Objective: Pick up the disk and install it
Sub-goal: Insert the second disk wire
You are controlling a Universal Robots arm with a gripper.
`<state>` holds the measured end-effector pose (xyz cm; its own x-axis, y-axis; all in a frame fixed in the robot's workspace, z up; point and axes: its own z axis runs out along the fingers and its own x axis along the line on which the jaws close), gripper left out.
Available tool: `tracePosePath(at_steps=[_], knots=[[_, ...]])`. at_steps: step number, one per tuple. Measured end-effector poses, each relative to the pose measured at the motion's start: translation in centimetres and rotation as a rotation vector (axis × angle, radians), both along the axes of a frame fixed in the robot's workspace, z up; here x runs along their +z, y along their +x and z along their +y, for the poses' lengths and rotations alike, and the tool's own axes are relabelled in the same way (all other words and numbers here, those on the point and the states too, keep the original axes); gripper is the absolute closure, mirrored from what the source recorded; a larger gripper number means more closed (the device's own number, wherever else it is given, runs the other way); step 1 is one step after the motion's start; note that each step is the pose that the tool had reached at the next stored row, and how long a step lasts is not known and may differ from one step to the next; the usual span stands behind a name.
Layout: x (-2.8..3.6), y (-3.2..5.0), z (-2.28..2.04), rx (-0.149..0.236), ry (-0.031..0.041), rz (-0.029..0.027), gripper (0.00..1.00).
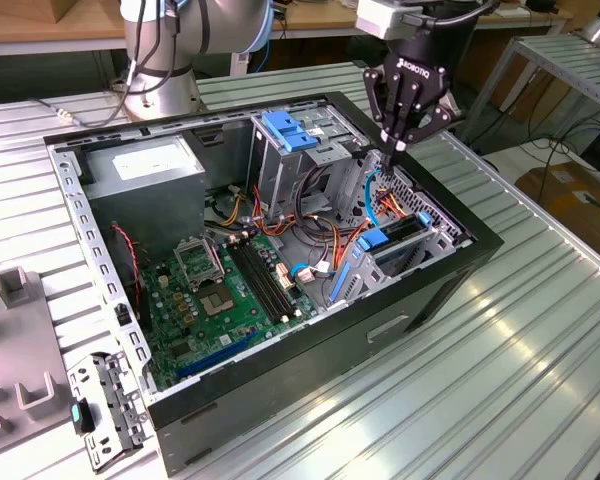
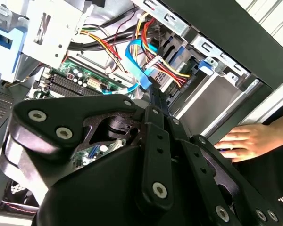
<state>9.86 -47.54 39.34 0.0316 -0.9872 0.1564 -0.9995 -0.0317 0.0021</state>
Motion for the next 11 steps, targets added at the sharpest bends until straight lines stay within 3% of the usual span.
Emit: tracePosePath(at_steps=[1,3,11], knots=[[-0.01,0.01,0.38,0.000,-0.0058,0.0008,0.89],[-0.06,0.01,0.67,0.000,-0.0095,0.0008,0.89],[-0.12,0.00,0.70,0.000,-0.0100,0.0008,0.89]])
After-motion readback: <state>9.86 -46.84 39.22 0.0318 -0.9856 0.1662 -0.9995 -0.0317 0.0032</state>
